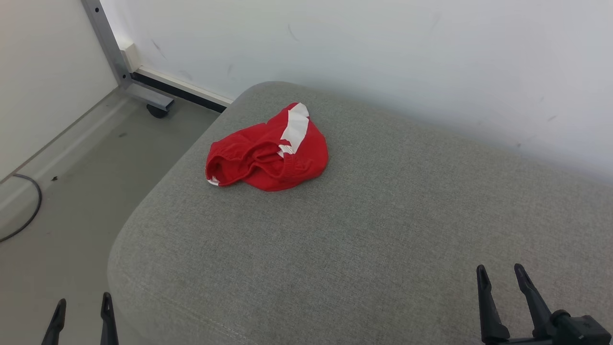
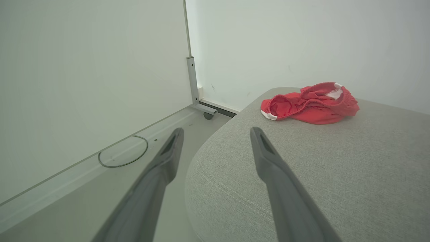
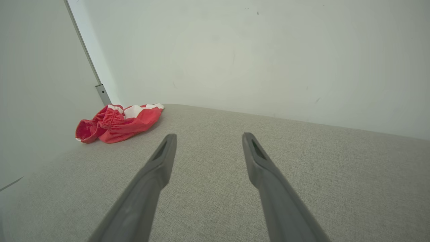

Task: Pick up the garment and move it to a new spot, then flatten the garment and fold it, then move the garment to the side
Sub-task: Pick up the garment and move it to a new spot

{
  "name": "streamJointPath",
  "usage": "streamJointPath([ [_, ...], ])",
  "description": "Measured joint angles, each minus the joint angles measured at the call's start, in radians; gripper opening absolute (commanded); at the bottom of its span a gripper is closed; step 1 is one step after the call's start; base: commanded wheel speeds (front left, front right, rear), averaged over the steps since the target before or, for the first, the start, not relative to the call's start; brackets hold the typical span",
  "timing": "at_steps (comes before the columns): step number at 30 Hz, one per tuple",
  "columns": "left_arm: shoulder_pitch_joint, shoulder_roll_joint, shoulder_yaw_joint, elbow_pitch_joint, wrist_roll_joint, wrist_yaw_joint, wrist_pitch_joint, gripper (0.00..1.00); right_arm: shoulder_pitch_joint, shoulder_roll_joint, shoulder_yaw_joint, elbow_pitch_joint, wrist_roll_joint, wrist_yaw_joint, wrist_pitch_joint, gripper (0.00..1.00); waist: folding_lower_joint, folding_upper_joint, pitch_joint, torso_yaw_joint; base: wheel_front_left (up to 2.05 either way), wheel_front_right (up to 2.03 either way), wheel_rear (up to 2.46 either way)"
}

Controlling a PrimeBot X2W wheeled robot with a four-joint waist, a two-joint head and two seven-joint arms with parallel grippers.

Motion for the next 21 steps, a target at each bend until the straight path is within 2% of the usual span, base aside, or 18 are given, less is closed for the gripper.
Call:
streamJointPath([
  [7, -0.016, 0.003, -0.003, 0.017, -0.009, -0.001, -0.007, 1.0, 0.002, -0.001, -0.015, -0.002, 0.002, 0.0, 0.0, 1.0, 0.0, 0.0, 0.004, -0.007, 0.0, 0.0, 0.0],
  [12, -0.084, 0.012, 0.016, 0.029, -0.034, -0.009, -0.021, 1.0, -0.007, -0.01, -0.029, -0.026, -0.002, 0.0, 0.01, 1.0, 0.0, 0.0, 0.014, -0.038, 0.0, 0.0, 0.0],
  [21, -0.378, 0.069, 0.05, 0.115, -0.092, -0.047, -0.034, 1.0, -0.066, -0.038, -0.067, -0.102, -0.013, 0.0, 0.04, 1.0, 0.0002, 0.0001, 0.106, -0.152, 0.0, 0.0, 0.0],
])
